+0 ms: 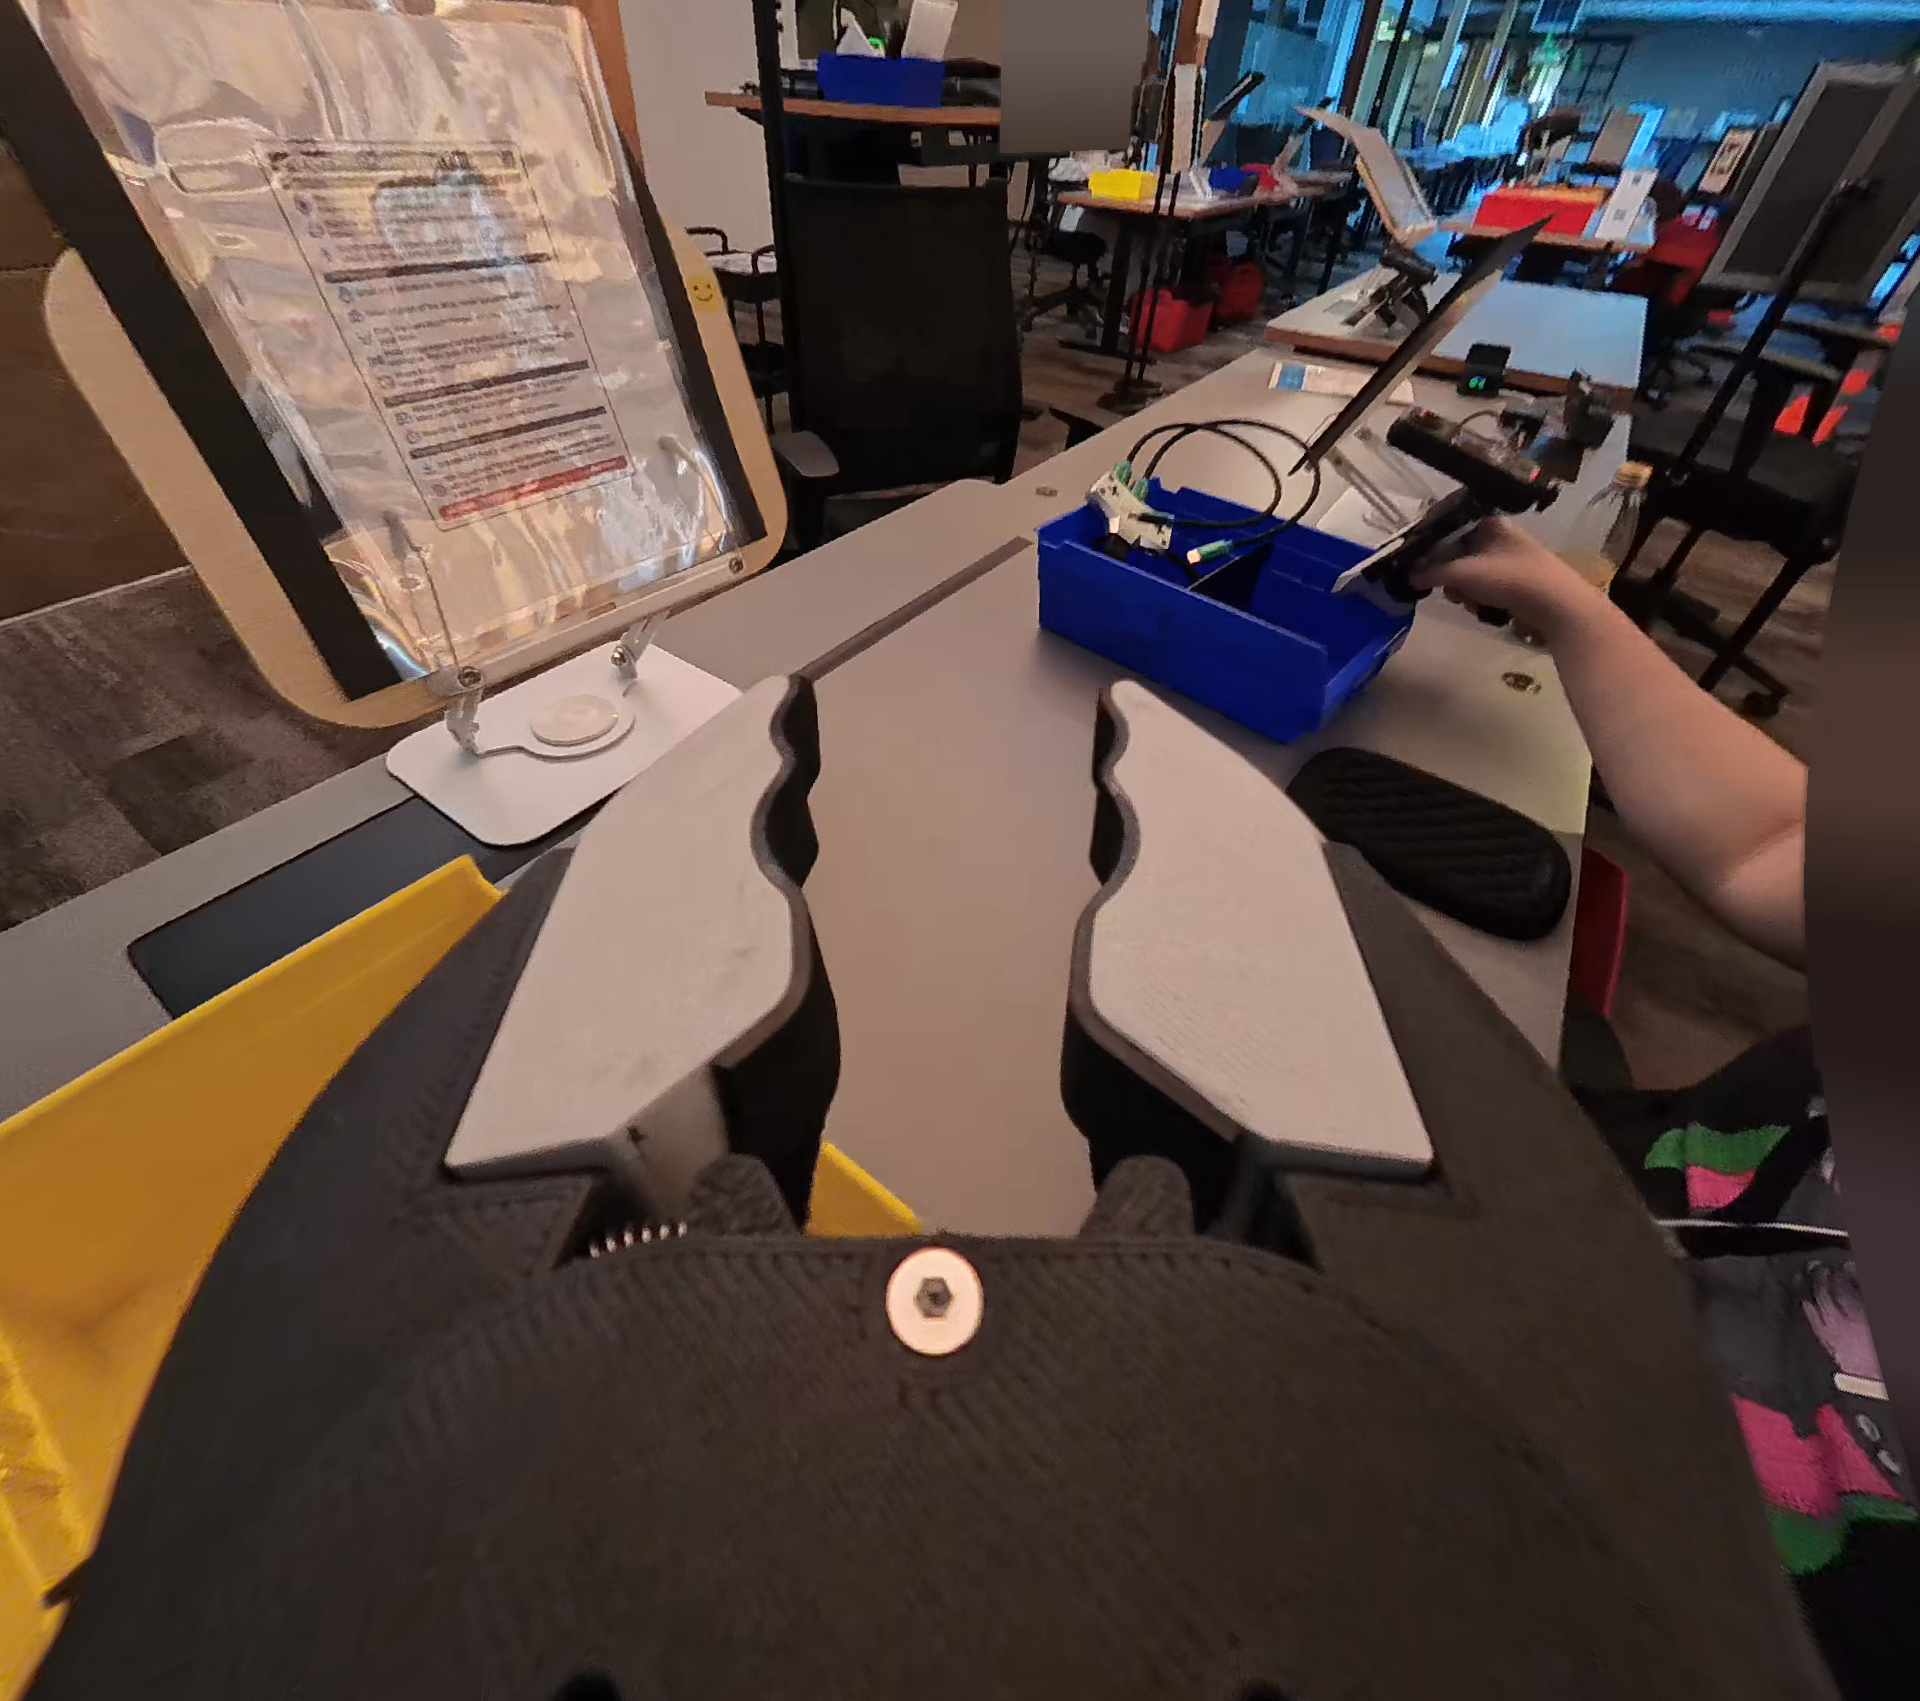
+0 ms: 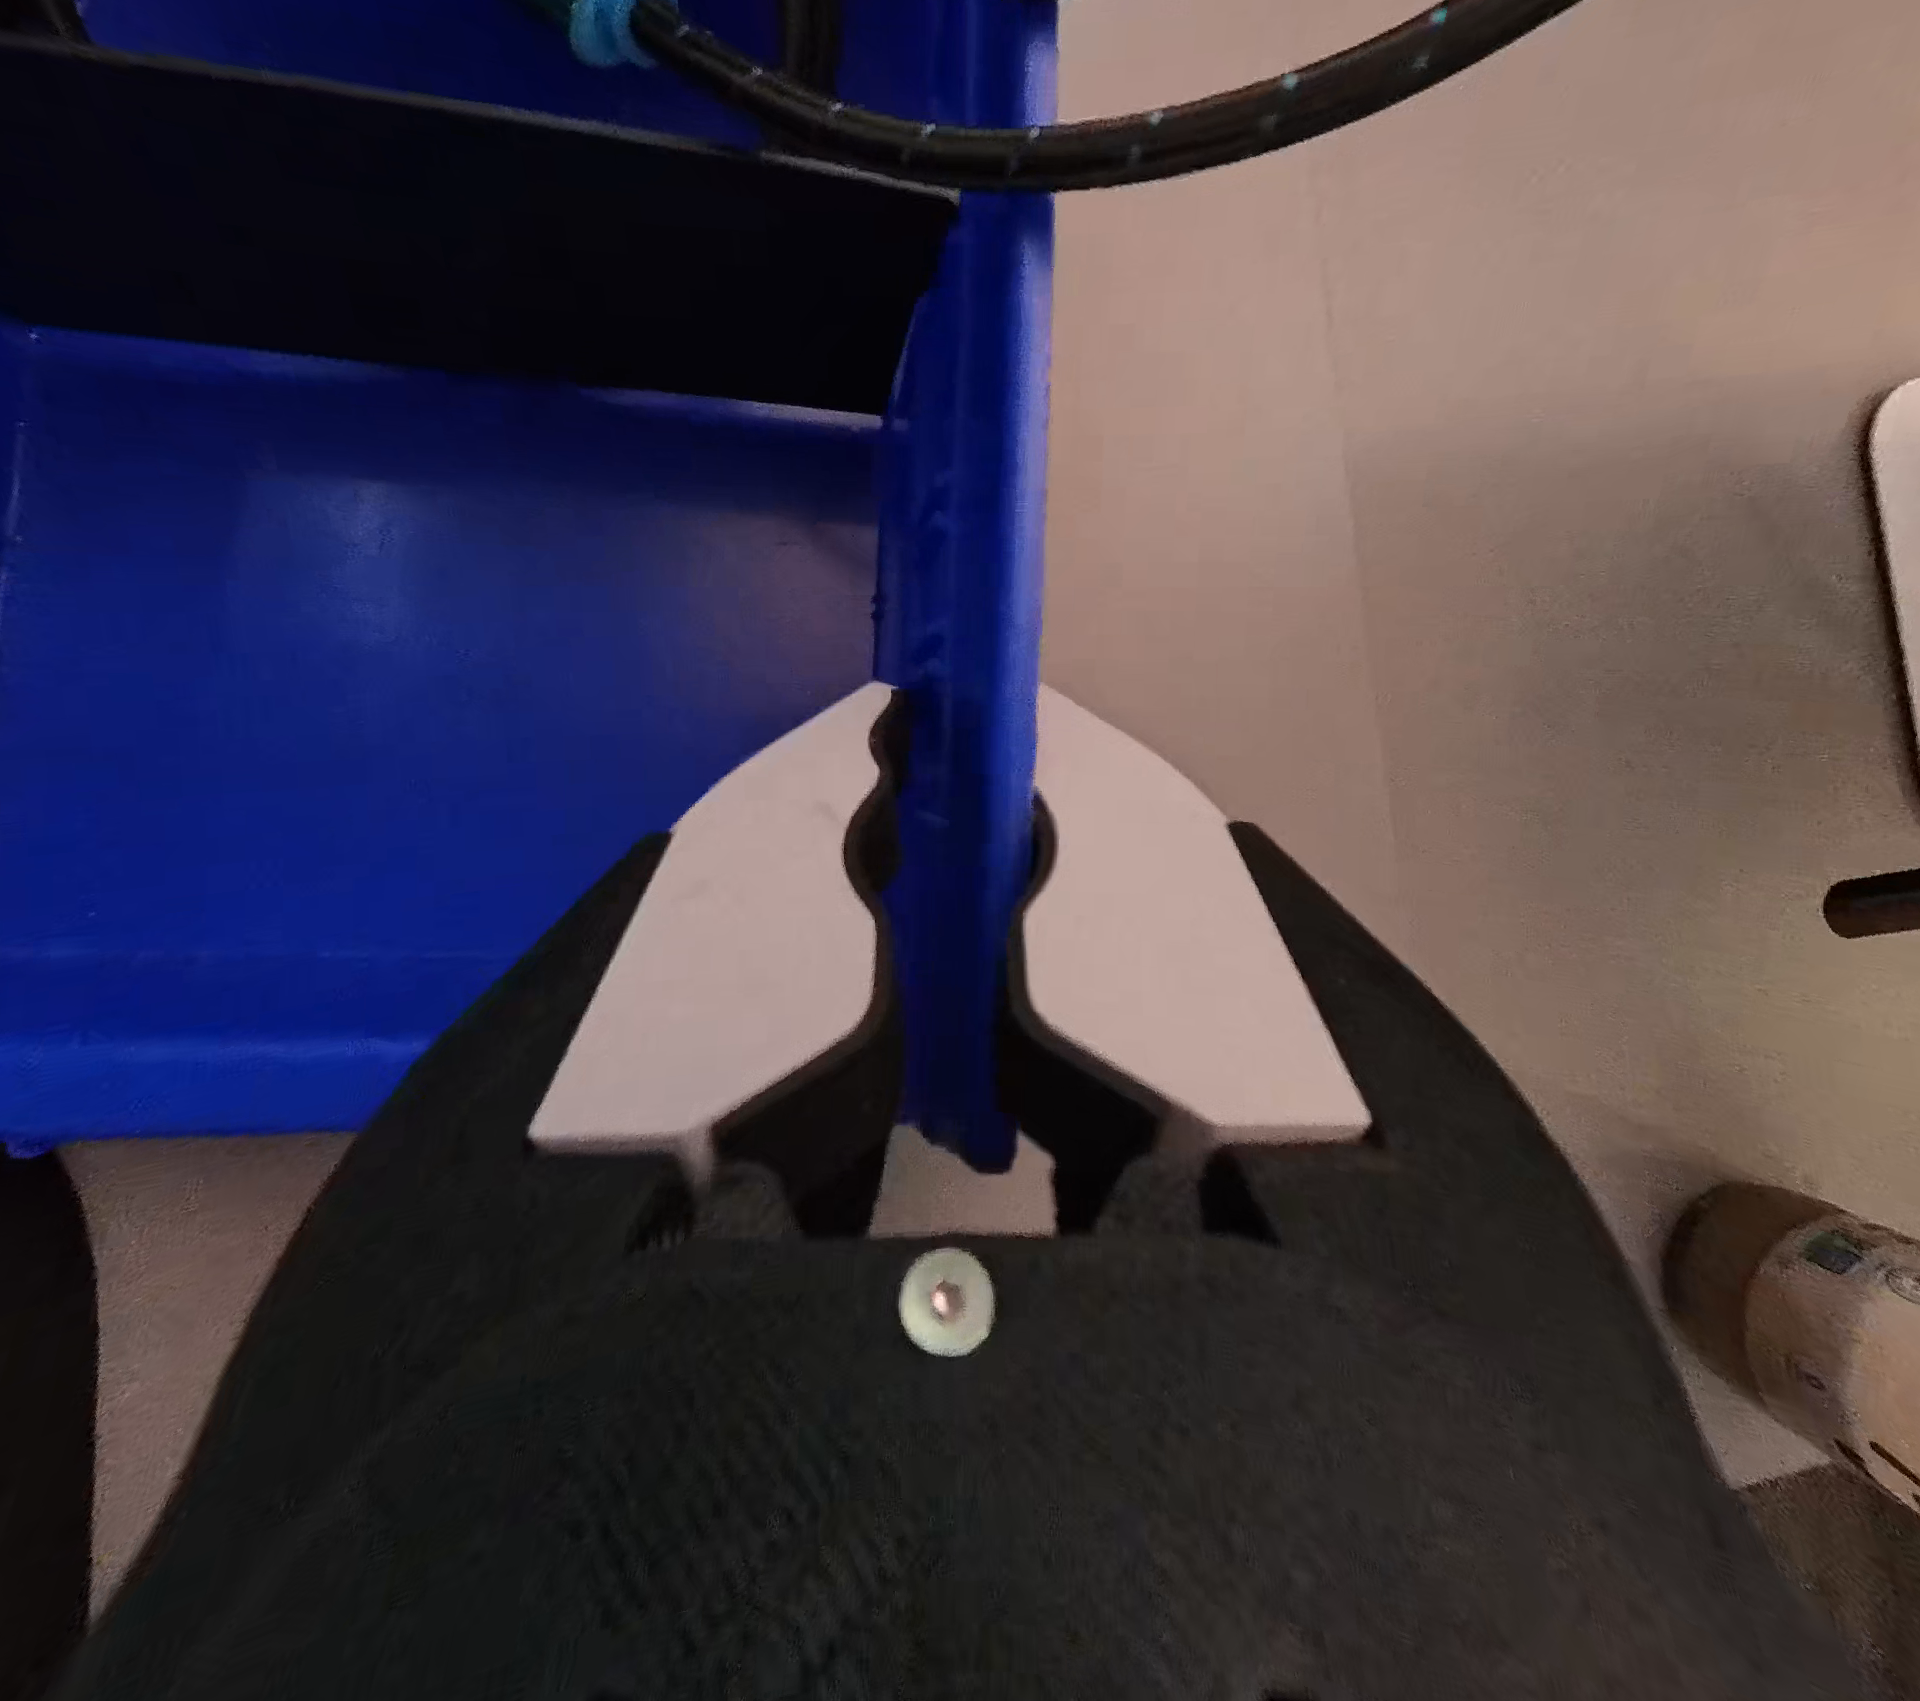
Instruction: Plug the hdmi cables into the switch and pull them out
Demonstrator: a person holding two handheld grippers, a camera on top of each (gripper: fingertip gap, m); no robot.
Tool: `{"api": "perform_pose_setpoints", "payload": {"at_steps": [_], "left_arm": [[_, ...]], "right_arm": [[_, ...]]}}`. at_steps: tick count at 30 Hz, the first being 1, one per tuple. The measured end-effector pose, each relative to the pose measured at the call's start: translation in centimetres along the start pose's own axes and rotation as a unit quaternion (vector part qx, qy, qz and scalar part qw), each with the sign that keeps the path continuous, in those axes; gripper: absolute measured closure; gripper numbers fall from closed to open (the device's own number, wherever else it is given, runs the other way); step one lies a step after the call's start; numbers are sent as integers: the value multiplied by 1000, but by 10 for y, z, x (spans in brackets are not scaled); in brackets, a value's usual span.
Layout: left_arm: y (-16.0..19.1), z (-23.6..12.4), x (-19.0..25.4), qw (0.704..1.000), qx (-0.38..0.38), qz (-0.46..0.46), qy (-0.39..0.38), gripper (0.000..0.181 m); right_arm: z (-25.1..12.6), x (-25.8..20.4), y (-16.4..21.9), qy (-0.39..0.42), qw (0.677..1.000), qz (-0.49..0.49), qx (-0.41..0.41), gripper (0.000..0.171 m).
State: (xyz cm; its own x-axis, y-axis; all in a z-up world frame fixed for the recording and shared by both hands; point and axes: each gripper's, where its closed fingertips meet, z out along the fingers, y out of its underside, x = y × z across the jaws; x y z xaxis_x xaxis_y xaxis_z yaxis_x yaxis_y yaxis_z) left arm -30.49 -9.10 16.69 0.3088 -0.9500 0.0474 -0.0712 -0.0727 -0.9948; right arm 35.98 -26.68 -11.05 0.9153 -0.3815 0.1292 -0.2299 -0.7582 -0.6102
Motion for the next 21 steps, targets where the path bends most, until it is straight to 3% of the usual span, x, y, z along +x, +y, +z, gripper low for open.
{"api": "perform_pose_setpoints", "payload": {"at_steps": [5, 9, 11, 15, 21], "left_arm": [[-8, -9, 7, 999, 30, 4, 9, 131], [-11, -8, 20, 999, 37, 12, 34, 131], [-11, -6, 21, 999, 35, 18, 34, 130], [-15, -1, 20, 998, 42, 18, 50, 130], [-9, 14, 8, 998, 28, -1, 57, 129]], "right_arm": [[-4, 8, -2, 55, 996, 38, 52, 117], [-31, 17, -28, 138, 963, 122, 196, 116], [-50, 14, -40, 174, 945, 120, 250, 115], [-79, 13, -60, 240, 920, 68, 301, 114], [-54, 12, -53, 221, 920, 50, 319, 105]]}}
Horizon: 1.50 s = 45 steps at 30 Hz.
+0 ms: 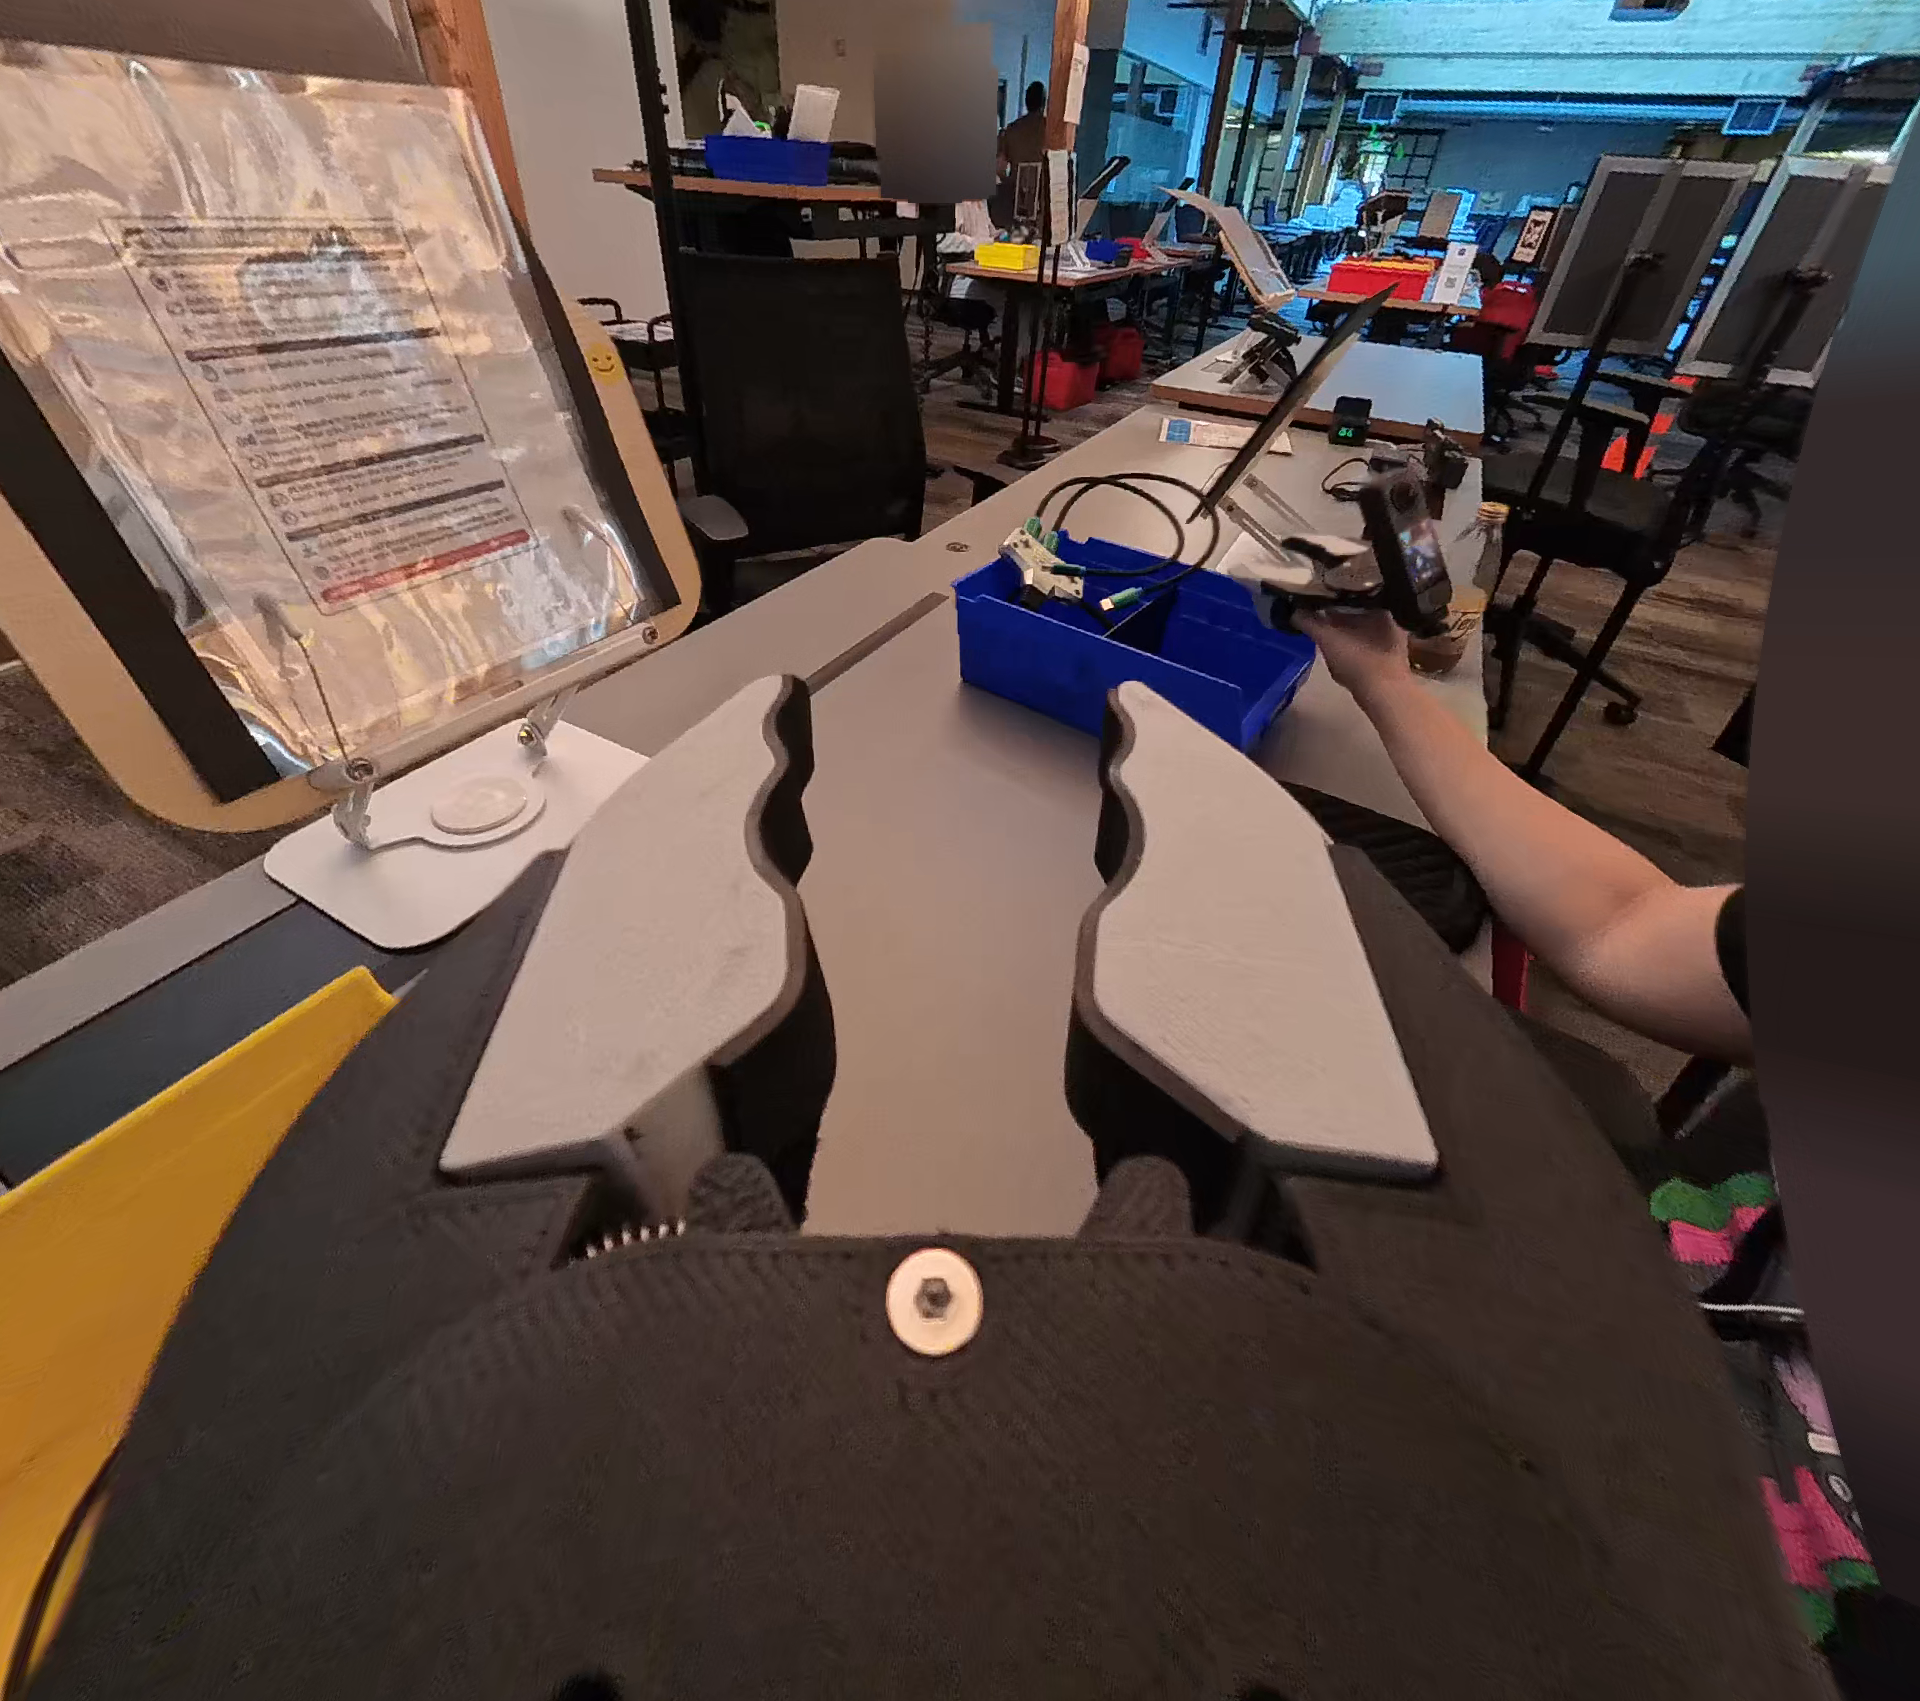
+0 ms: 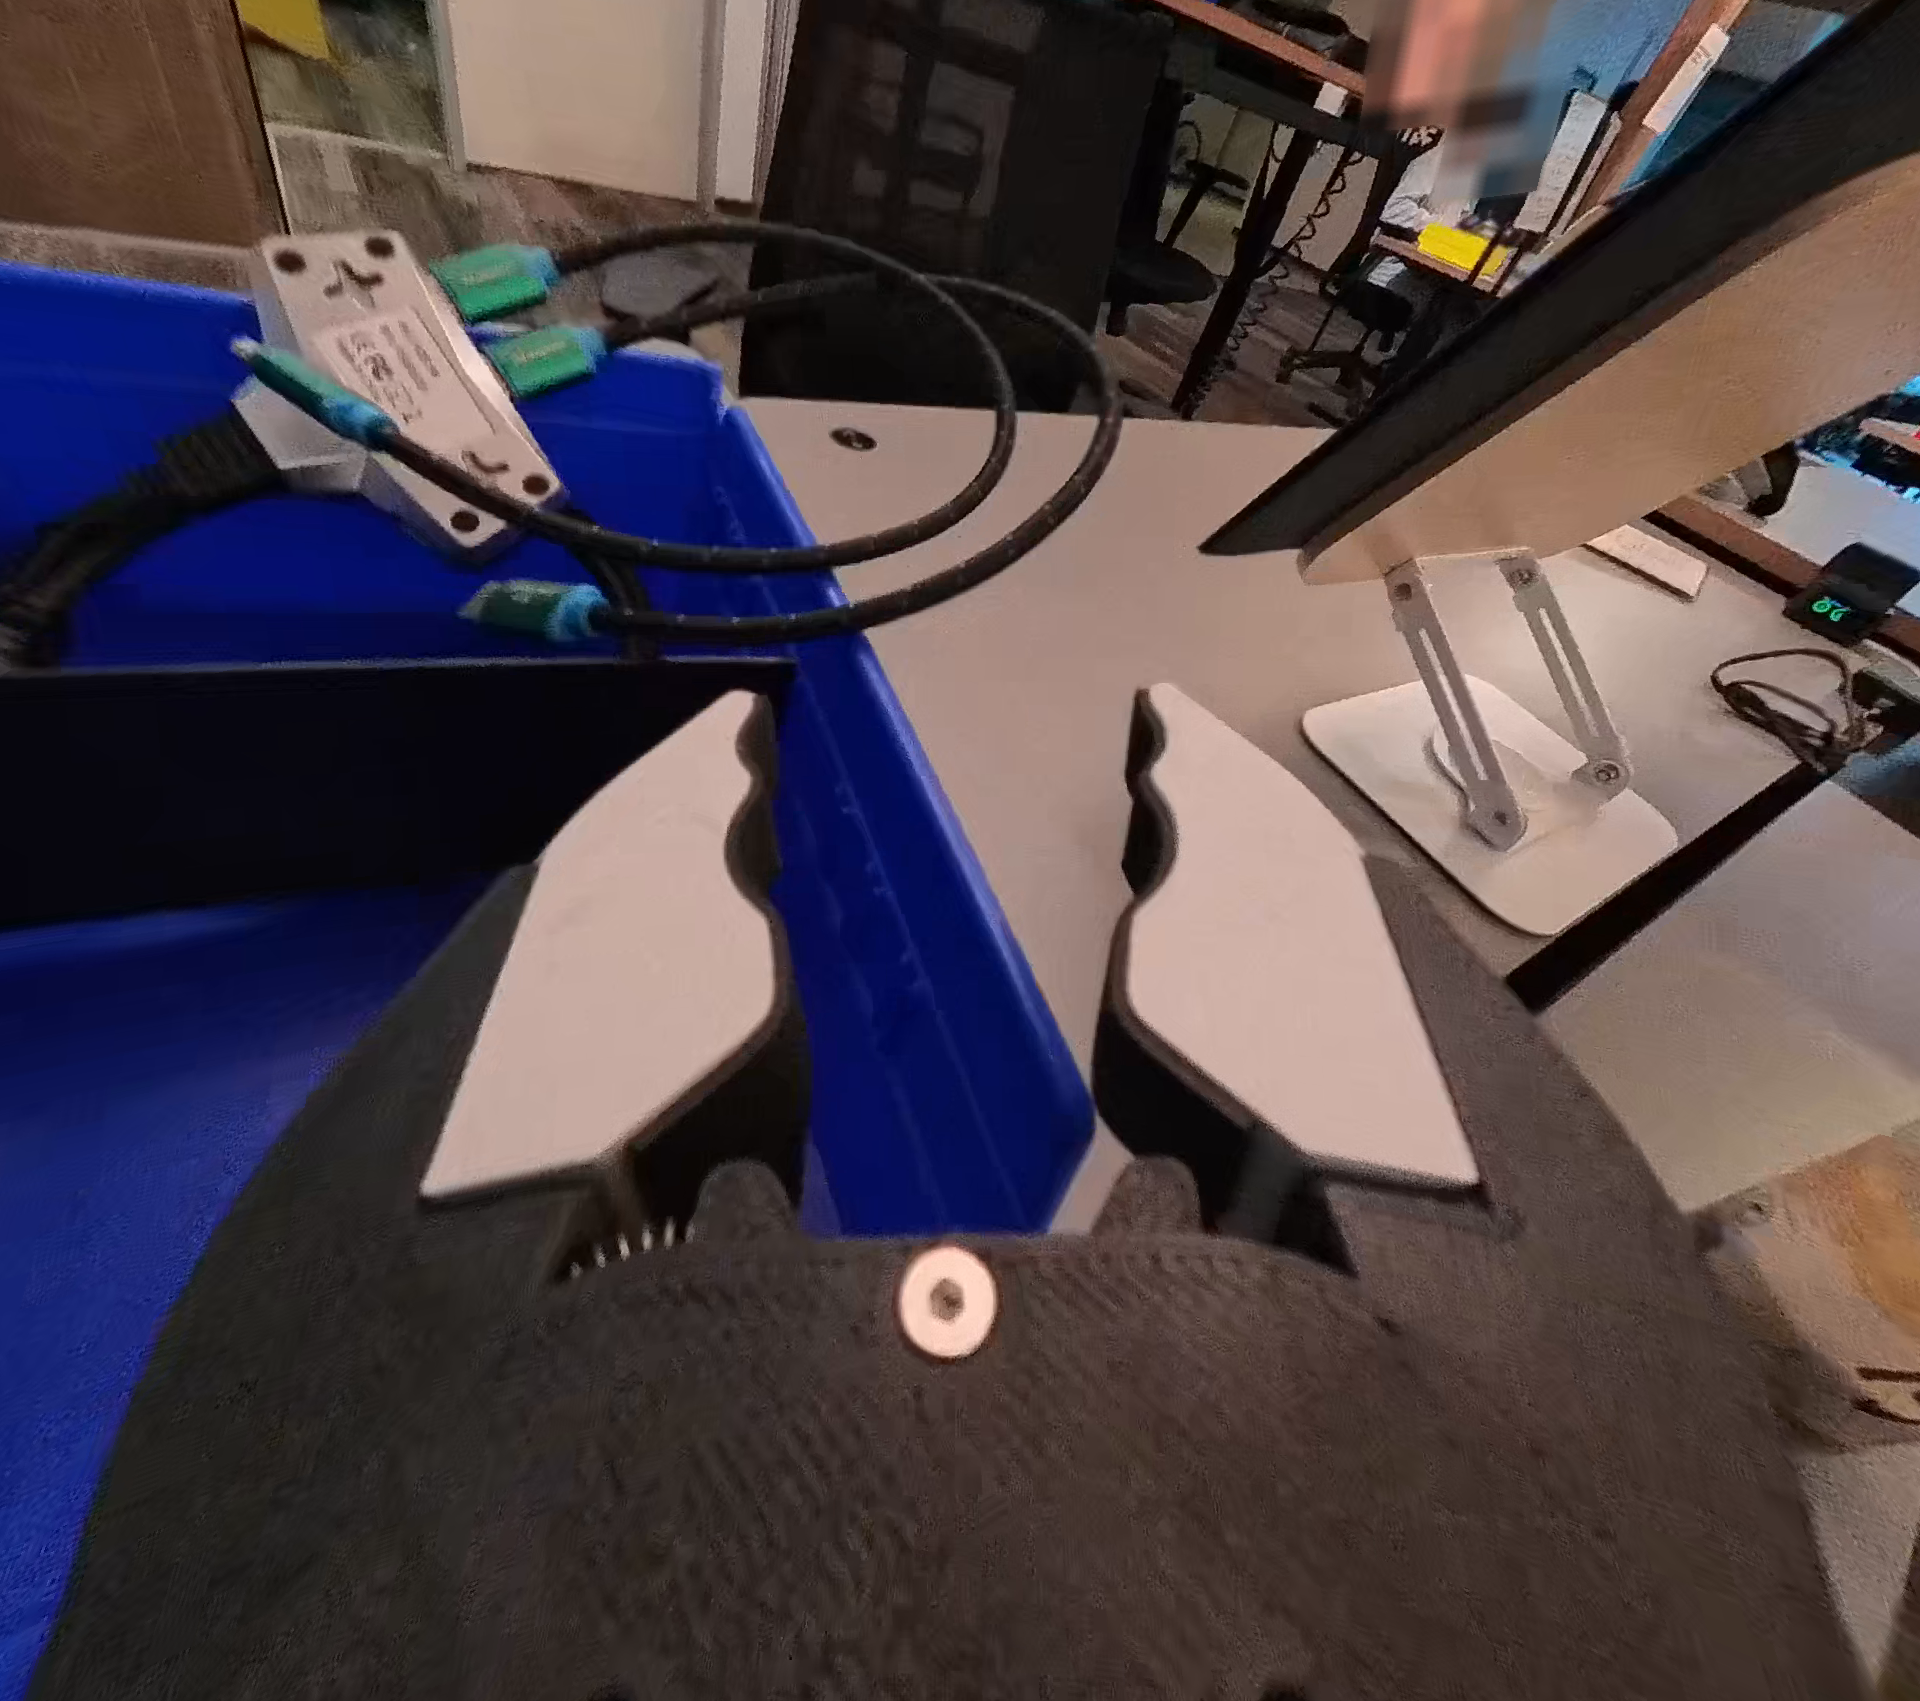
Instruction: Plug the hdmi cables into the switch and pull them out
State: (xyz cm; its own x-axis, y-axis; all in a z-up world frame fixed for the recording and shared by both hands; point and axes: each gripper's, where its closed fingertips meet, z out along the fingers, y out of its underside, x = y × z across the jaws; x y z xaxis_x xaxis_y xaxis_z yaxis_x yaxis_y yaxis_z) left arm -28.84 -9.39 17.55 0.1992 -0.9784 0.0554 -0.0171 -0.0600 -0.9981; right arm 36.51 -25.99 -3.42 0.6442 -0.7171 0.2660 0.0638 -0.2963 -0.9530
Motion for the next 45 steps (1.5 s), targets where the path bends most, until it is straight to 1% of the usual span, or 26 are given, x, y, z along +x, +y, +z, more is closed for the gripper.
{"api": "perform_pose_setpoints", "payload": {"at_steps": [2, 4, 5, 7, 9, 11, 13, 15, 17, 18, 20, 22, 23, 26, 27, 28, 29, 31, 34, 36, 39, 41, 45], "left_arm": [[3, 1, -5, 1000, -6, -11, -4, 128], [9, -3, -13, 999, -24, -15, -26, 126], [12, -8, -19, 998, -33, -12, -49, 125], [19, -23, -37, 992, -52, -8, -114, 123], [33, -45, -56, 978, -88, -16, -190, 120], [55, -68, -75, 955, -143, -35, -259, 118], [79, -85, -90, 928, -201, -57, -309, 118], [109, -94, -97, 905, -269, -92, -318, 124], [144, -97, -94, 879, -352, -133, -292, 130], [160, -97, -92, 866, -388, -149, -278, 130], [186, -94, -88, 846, -441, -178, -240, 131], [206, -86, -79, 832, -484, -198, -184, 133], [211, -78, -74, 837, -492, -191, -145, 134], [215, -47, -56, 868, -475, -146, -17, 131], [217, -41, -51, 869, -474, -141, 11, 131], [222, -40, -48, 863, -483, -144, 27, 130], [231, -41, -47, 851, -502, -152, 31, 130], [249, -45, -56, 825, -540, -167, 10, 129], [263, -44, -61, 801, -563, -202, 4, 133], [273, -48, -64, 783, -585, -211, -7, 133], [282, -48, -62, 768, -599, -228, -3, 133], [288, -48, -62, 758, -605, -245, 0, 136], [295, -46, -61, 739, -609, -287, 10, 151]], "right_arm": [[-4, -1, 3, -5, 1000, -30, -5, 102], [-15, -4, -15, -20, 999, -25, 26, 103], [-22, -10, -29, -43, 998, -10, 45, 103], [-38, -23, -65, -92, 992, 19, 84, 104], [-59, -41, -110, -145, 980, 37, 129, 103], [-83, -63, -160, -196, 962, 44, 182, 103], [-106, -83, -207, -238, 942, 53, 232, 104], [-127, -104, -247, -289, 917, 63, 268, 104], [-144, -124, -279, -342, 890, 73, 293, 104], [-150, -133, -291, -365, 876, 78, 305, 105], [-159, -147, -309, -403, 848, 91, 331, 108], [-159, -161, -317, -437, 823, 112, 344, 113], [-155, -171, -313, -457, 815, 121, 336, 113], [-140, -198, -300, -503, 799, 132, 303, 112], [-136, -206, -296, -519, 796, 131, 282, 112], [-134, -211, -292, -530, 794, 129, 269, 111], [-131, -211, -292, -529, 795, 130, 267, 112], [-128, -205, -295, -509, 801, 137, 286, 115], [-126, -199, -296, -488, 811, 127, 296, 115], [-125, -195, -295, -479, 817, 120, 297, 115], [-126, -186, -297, -471, 819, 127, 304, 116], [-128, -180, -298, -472, 815, 136, 309, 116], [-129, -169, -300, -465, 812, 147, 321, 119]]}}
